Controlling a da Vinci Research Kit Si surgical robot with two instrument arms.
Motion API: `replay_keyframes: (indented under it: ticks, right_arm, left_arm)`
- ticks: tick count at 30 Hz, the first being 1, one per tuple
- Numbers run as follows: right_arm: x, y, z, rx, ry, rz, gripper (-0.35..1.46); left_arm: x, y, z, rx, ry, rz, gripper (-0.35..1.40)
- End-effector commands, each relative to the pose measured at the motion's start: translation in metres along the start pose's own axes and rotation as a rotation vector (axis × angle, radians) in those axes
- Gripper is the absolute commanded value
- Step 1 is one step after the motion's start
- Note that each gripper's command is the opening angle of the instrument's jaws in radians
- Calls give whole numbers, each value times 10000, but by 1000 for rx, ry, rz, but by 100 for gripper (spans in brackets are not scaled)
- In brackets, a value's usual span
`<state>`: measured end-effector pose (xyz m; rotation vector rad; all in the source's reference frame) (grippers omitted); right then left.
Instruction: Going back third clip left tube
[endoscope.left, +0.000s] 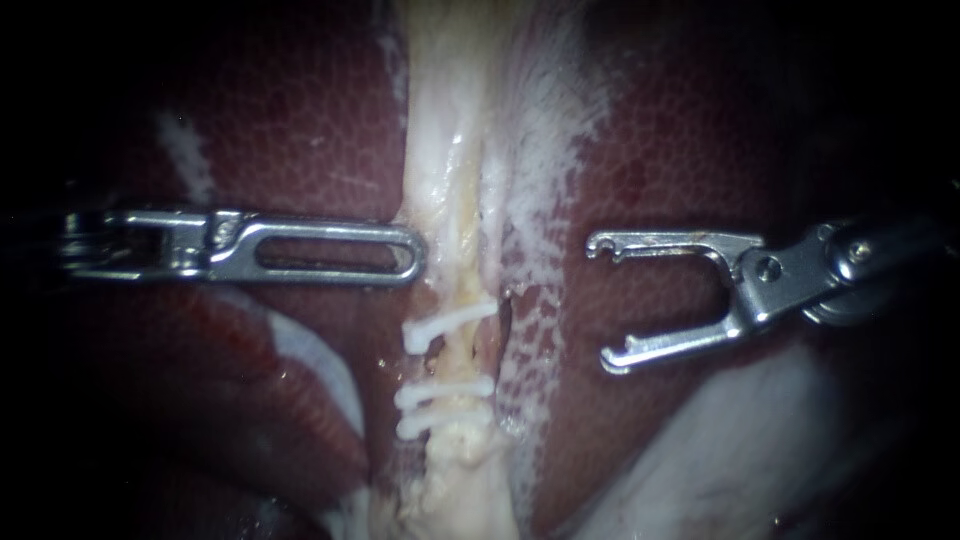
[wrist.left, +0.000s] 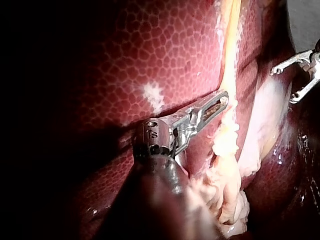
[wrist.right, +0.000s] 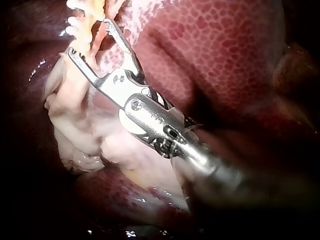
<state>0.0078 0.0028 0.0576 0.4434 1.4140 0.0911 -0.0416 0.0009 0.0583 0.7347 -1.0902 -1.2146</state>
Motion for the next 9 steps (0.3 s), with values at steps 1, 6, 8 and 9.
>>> replay_keyframes:
  ticks: [1,6,8,9]
  right_arm:
    - [0,0,0,0,0,0,60]
    - [0,0,0,0,0,0,60]
    - [0,0,0,0,0,0,60]
    - [0,0,0,0,0,0,60]
  left_arm:
    - [0,0,0,0,0,0,-35]
    - [0,0,0,-2,2,0,-35]
    - [1,0,0,-2,2,0,-35]
    - [1,0,0,-2,2,0,-35]
